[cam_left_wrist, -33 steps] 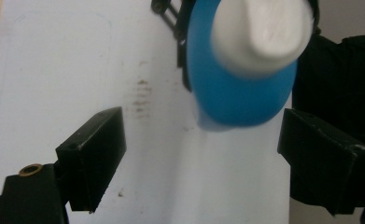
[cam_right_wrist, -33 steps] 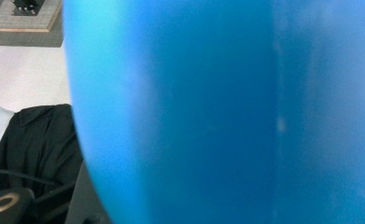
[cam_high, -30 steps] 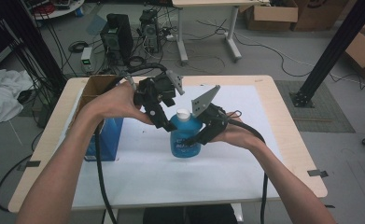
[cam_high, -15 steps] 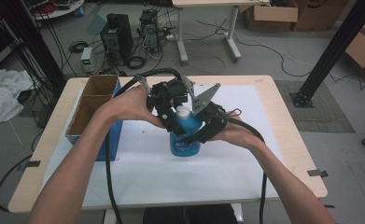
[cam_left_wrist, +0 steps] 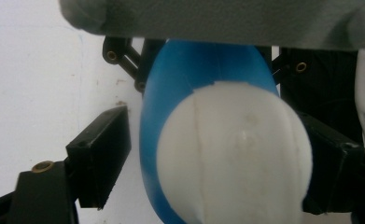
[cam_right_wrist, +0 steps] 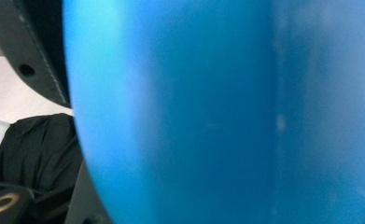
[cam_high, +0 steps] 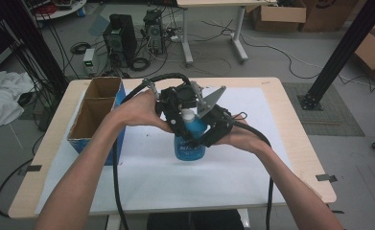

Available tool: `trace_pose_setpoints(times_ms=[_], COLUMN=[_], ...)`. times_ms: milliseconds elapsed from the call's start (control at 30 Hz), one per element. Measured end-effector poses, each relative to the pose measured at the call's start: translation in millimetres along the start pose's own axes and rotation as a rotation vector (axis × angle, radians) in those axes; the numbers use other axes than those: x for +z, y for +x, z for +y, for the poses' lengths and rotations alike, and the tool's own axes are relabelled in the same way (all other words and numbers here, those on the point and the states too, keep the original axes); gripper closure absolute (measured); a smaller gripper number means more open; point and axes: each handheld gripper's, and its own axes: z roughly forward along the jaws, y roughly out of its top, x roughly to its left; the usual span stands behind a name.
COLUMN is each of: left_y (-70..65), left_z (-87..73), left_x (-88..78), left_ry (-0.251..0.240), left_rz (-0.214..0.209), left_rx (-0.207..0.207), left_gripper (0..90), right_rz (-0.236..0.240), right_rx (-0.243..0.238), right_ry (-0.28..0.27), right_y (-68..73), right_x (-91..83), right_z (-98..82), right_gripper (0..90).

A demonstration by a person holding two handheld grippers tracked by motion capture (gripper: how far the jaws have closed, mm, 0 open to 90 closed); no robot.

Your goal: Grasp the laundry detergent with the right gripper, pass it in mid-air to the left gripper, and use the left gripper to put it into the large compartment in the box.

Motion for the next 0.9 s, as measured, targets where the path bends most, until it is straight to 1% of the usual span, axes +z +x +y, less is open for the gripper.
trace_pose_setpoints(times_ms=[133,233,333,367,400,467,500,700,867,900], left_y=[0.3,0.1,-0.1,0.1,-0.5,-0.1,-0.6,-1.7,-2.5,-2.3], left_z=[-0.1,-0.9,-1.7,-1.5,-1.6,-1.4,-1.2,-0.1,0.1,0.3], left_x=[1.0,2.3,1.9,1.1,1.5,1.3,1.5,1.0,1.4,0.9], left_ry=[0.009,0.018,0.014,0.019,0.012,0.017,0.011,0.011,0.005,0.010], left_rz=[-0.001,0.004,0.006,0.009,0.008,0.010,0.009,0.008,0.006,0.006], left_rx=[0.002,-0.004,-0.005,0.001,-0.007,-0.003,-0.009,0.006,0.005,0.012], left_gripper=[22.6,23.7,25.0,25.6,26.0,26.3,26.6,30.3,33.3,33.7], right_rz=[0.004,0.002,0.002,0.001,0.000,0.000,-0.002,-0.003,-0.002,-0.002], right_rx=[0.004,0.007,0.008,0.009,0.009,0.010,0.010,0.013,0.014,0.015], right_ry=[0.001,0.006,0.011,0.011,0.010,0.009,0.007,0.007,0.007,0.006], right_y=[0.5,0.1,-0.5,-0.6,-0.8,-0.9,-0.9,0.4,0.5,0.5], right_x=[1.4,2.7,3.3,3.4,3.5,3.7,3.9,5.6,6.4,6.4], right_z=[-0.2,-0.9,-1.6,-1.8,-1.9,-1.8,-2.0,-2.4,-3.5,-3.7], right_gripper=[44.9,44.8,44.8,44.8,44.8,44.8,44.8,44.8,44.8,44.8])
